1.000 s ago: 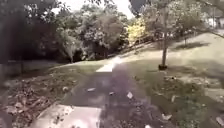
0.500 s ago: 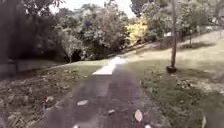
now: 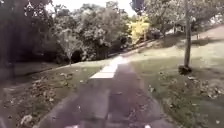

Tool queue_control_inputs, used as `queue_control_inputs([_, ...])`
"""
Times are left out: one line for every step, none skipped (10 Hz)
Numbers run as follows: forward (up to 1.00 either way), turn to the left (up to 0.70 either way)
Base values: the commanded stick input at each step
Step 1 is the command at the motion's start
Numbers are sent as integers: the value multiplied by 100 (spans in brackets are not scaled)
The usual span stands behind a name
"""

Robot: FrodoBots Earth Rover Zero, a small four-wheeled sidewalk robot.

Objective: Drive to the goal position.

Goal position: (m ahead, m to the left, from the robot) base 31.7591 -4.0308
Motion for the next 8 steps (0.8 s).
queue_control_inputs([96,0])
queue_control_inputs([96,0])
queue_control_inputs([96,0])
queue_control_inputs([96,0])
queue_control_inputs([96,0])
queue_control_inputs([96,0])
queue_control_inputs([96,0])
queue_control_inputs([96,-9])
